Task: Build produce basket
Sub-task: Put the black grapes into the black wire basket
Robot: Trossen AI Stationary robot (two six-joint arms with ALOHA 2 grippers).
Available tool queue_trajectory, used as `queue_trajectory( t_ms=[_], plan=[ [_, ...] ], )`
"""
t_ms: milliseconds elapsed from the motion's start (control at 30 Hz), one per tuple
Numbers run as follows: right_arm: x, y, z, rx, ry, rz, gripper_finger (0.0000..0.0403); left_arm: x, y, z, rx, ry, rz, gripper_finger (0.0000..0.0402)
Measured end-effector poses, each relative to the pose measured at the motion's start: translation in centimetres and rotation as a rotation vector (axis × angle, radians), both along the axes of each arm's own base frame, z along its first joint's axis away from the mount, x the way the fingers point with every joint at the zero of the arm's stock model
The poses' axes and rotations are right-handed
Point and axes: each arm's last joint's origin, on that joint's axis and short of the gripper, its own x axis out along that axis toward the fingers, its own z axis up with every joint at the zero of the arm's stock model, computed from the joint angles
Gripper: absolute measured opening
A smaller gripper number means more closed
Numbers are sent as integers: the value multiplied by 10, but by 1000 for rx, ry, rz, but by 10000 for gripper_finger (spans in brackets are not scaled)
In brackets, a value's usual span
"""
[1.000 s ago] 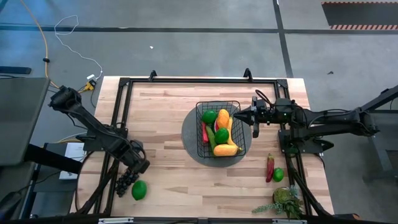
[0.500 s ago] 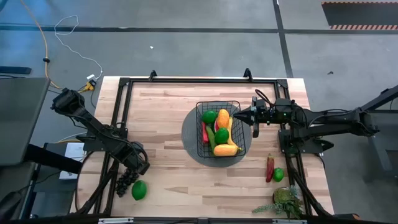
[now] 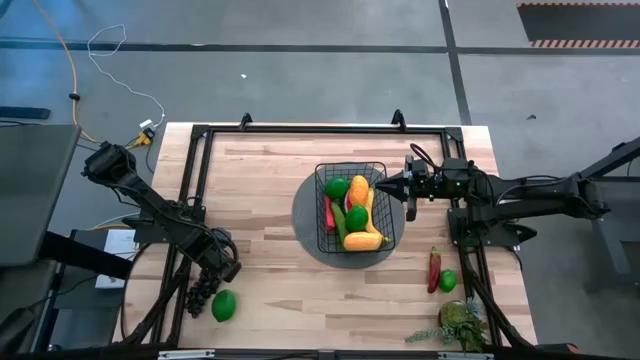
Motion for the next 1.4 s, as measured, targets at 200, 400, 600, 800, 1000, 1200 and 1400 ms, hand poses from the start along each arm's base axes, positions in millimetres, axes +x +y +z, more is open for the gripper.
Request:
queue_trajectory(
  t_ms=[200,400,600,800,1000,1200,1400],
  plan=[
    [0,0,0,0,0,0,0,0,0,0,-1,-2,-3,6],
    [0,0,0,7,0,0,0,0,0,4,-19,-36,-9,2],
    [0,0,-1,9,14,0,0,1,7,24,-68,-164,-12,1],
    [0,0,-3,11,27,0,0,12,25,62,10,-431,36,1],
    [0,0,-3,11,28,0,0,28,49,109,210,-667,37,0],
    [0,0,-3,11,29,0,0,41,73,150,343,-781,-21,0],
    [0,0,-3,-1,30,-12,0,48,91,192,477,-904,-119,0]
  ],
)
